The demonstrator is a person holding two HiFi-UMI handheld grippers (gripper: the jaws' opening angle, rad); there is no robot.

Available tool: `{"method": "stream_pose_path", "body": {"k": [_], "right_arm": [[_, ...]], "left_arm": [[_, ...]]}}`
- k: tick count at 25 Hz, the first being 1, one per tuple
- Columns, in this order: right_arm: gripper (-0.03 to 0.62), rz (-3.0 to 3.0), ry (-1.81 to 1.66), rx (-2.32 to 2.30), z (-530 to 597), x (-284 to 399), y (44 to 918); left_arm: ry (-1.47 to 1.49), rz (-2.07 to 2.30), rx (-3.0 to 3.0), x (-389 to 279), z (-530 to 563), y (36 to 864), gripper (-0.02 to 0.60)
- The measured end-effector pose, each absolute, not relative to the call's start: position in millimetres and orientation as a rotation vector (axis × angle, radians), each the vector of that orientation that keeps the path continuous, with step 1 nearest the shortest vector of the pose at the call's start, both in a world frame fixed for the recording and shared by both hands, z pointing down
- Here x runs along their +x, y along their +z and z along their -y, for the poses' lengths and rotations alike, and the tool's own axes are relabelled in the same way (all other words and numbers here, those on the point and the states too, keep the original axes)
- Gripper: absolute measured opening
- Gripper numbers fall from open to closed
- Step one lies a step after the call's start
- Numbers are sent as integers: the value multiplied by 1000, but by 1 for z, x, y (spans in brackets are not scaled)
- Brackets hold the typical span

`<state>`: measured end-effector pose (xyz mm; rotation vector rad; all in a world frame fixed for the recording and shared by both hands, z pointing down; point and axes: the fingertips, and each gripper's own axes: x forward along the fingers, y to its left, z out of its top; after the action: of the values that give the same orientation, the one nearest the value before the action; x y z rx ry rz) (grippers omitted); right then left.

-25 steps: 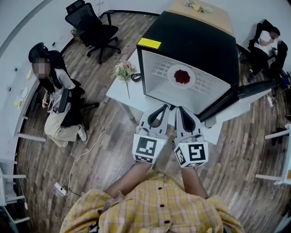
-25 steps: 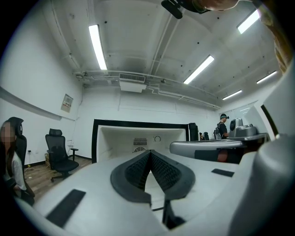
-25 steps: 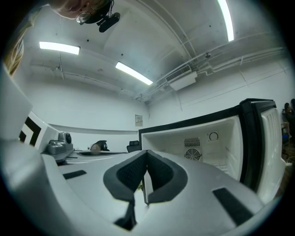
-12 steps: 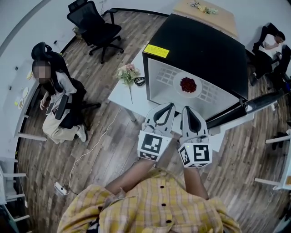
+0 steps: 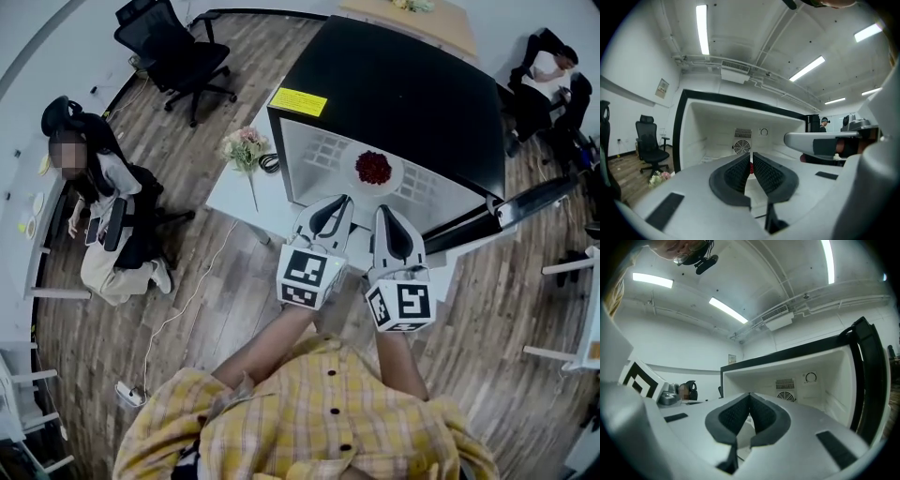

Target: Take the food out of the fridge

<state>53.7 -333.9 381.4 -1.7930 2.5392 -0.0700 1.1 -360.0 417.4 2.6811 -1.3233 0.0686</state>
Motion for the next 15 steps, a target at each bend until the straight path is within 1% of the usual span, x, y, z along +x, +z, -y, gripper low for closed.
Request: {"method": "stream_pose_path", "body": {"k": [5, 7, 8, 12, 15], "right_arm": [[8, -2514, -79, -1846, 339, 69, 386], [8, -2502, -89, -1869, 341, 74, 388], [8, -2496, -94, -1880, 342, 76, 389], [8, -2481, -106, -1908, 346, 85, 392], [8, -2471, -116, -1919, 349, 90, 393]], "left_arm": [[50, 1209, 2530, 8, 378, 455, 16], [37, 1160, 2478, 12, 383, 466, 76], [30, 1139, 2456, 14, 386, 470, 86], [-37, 1074, 2352, 21, 397, 481, 97], [-173, 1014, 2197, 22, 404, 485, 101]]}}
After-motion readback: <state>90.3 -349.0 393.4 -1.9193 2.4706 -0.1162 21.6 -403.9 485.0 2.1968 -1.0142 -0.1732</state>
